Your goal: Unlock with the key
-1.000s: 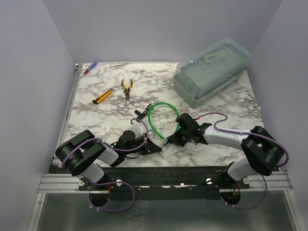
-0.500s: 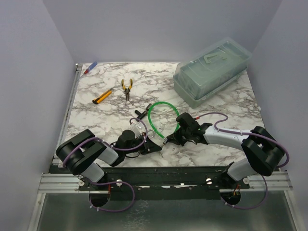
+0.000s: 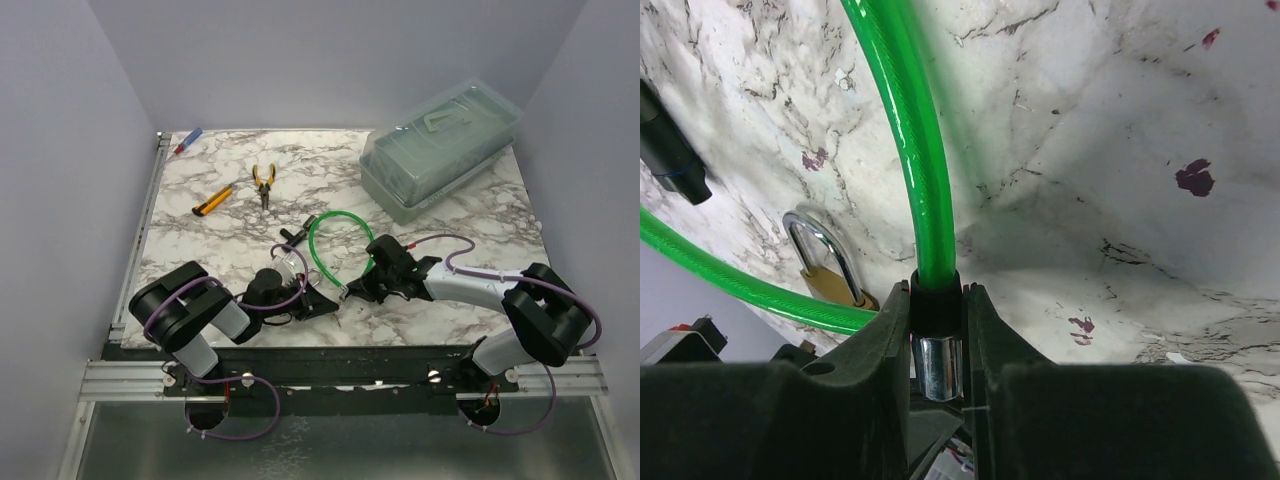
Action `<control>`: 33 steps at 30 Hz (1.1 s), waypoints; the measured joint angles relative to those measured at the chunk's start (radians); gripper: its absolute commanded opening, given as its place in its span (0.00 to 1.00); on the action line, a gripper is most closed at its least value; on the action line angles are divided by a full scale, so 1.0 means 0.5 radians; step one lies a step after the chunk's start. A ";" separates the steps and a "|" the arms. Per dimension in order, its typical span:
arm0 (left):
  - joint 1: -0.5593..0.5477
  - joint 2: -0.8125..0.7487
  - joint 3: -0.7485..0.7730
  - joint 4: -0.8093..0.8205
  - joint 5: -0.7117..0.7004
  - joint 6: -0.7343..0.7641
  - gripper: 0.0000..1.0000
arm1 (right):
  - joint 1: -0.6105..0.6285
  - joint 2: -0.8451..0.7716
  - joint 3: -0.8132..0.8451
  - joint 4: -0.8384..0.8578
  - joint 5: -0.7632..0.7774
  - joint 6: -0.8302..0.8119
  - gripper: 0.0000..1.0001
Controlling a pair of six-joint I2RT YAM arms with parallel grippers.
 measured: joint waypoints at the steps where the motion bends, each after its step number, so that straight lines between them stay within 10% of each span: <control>1: 0.000 0.005 0.005 0.006 -0.002 -0.007 0.00 | 0.005 -0.002 0.000 0.002 -0.007 0.001 0.00; 33: 0.003 0.198 0.045 0.203 0.044 -0.132 0.00 | 0.018 -0.031 0.023 -0.117 0.026 0.039 0.00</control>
